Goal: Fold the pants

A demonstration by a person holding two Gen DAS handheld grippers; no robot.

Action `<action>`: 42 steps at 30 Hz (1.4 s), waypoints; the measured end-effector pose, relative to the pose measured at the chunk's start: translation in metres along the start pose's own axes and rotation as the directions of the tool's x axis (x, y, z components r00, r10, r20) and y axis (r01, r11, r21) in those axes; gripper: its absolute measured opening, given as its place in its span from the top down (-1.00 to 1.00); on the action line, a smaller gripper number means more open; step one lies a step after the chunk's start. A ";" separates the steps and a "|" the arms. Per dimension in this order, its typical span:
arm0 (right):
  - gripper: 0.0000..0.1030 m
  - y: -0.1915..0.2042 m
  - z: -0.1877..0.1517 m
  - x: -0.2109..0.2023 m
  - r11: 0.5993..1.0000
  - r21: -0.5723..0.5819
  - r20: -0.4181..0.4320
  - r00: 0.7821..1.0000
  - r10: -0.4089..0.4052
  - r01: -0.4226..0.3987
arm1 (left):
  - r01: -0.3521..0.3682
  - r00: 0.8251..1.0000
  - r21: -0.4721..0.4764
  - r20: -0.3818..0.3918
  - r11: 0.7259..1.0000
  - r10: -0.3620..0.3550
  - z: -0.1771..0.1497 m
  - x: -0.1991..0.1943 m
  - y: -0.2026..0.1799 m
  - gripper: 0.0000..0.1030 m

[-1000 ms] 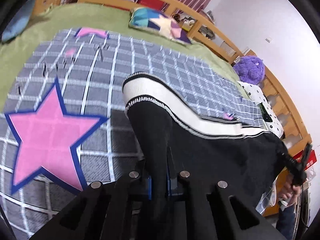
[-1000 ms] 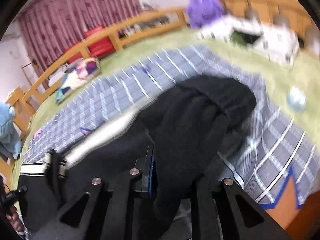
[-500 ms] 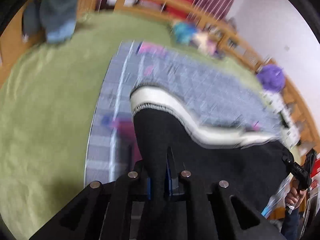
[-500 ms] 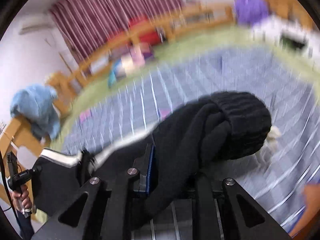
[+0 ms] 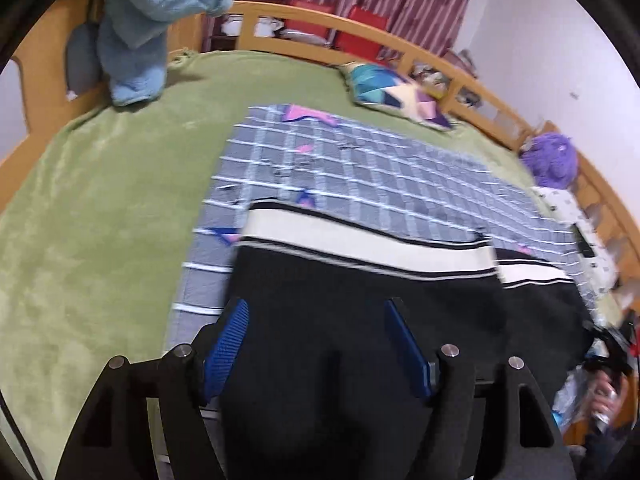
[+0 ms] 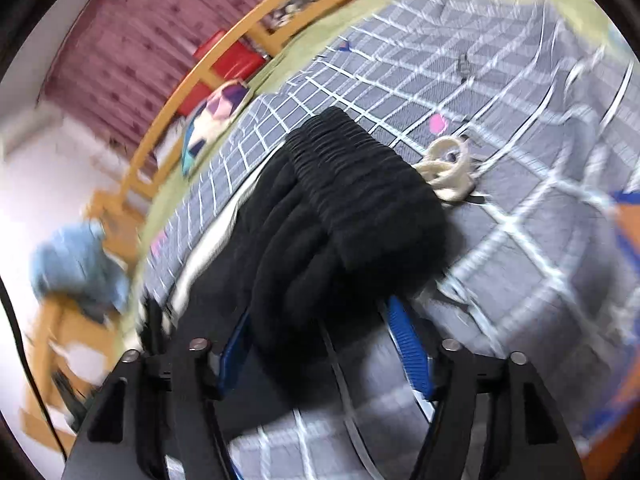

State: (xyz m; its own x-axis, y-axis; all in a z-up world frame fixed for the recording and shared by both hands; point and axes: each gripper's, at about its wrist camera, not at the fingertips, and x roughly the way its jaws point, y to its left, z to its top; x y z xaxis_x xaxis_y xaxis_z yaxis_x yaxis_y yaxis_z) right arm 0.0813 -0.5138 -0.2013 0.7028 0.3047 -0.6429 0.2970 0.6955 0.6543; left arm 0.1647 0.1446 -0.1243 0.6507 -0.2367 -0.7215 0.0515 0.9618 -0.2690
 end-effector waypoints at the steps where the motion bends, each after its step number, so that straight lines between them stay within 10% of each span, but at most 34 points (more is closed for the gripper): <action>1: -0.51 -0.004 0.005 0.010 0.998 0.061 0.000 1.000 0.011 -0.011 | 0.002 1.000 0.013 0.005 1.000 -0.002 -0.001 0.000 -0.008 -0.33; 3: -0.48 -0.005 0.016 0.025 0.987 0.158 0.021 0.999 0.030 -0.033 | -0.007 1.000 0.040 0.011 0.999 0.007 -0.005 0.003 -0.021 -0.33; 5: 0.11 0.002 0.033 0.022 0.981 0.192 0.088 0.996 0.000 -0.017 | -0.021 1.000 0.071 0.006 0.997 0.020 -0.007 0.006 -0.032 -0.33; 7: 0.26 0.026 0.054 0.004 0.994 0.065 0.153 0.985 0.083 -0.093 | -0.026 1.000 0.110 0.006 0.994 0.025 -0.009 0.005 -0.040 -0.33; 10: 0.22 0.057 0.059 -0.026 0.977 -0.158 0.231 0.957 0.176 -0.142 | -0.042 0.999 0.143 0.003 0.989 0.042 -0.011 0.007 -0.046 -0.33; 16: -0.03 0.002 0.048 0.024 0.978 -0.143 -0.001 0.988 -0.152 0.151 | 0.034 0.998 0.099 -0.065 0.994 -0.028 -0.027 0.012 -0.046 -0.33; 23: -0.08 0.038 0.007 -0.032 0.920 -0.306 0.120 0.968 -0.219 0.245 | 0.012 0.984 0.160 -0.180 0.987 0.017 -0.087 0.032 -0.064 -0.39; 25: -0.08 0.070 -0.002 -0.035 0.898 -0.378 0.116 0.974 -0.195 0.224 | -0.043 0.988 0.245 -0.132 0.969 0.077 -0.097 0.023 -0.076 -0.40; 29: -0.08 0.126 -0.029 -0.017 0.868 -0.484 0.010 0.993 -0.121 0.111 | 0.109 0.982 0.087 -0.165 0.990 -0.094 -0.088 -0.006 -0.060 -0.40; 32: -0.10 0.167 -0.069 0.009 0.846 -0.533 -0.110 0.993 -0.039 -0.026 | 0.045 0.992 0.064 -0.120 0.997 -0.037 -0.087 -0.028 -0.044 -0.40; 39: -0.13 0.216 -0.149 0.110 0.853 -0.483 -0.363 0.932 0.008 -0.196 | -0.017 0.996 -0.058 -0.091 0.998 0.011 -0.103 -0.065 0.019 -0.41; 42: 0.62 0.224 -0.168 0.127 0.849 -0.494 -0.372 0.928 -0.012 -0.188 | -0.036 0.996 -0.091 -0.083 0.995 0.029 -0.108 -0.075 0.043 -0.41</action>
State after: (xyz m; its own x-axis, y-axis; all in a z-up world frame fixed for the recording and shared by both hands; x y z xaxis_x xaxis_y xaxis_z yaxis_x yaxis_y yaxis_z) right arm 0.1287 -0.2102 -0.2032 0.4084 0.5168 -0.7524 -0.1993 0.8549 0.4790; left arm 0.0363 0.1887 -0.1507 0.5870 -0.2196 -0.7792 -0.0412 0.9532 -0.2996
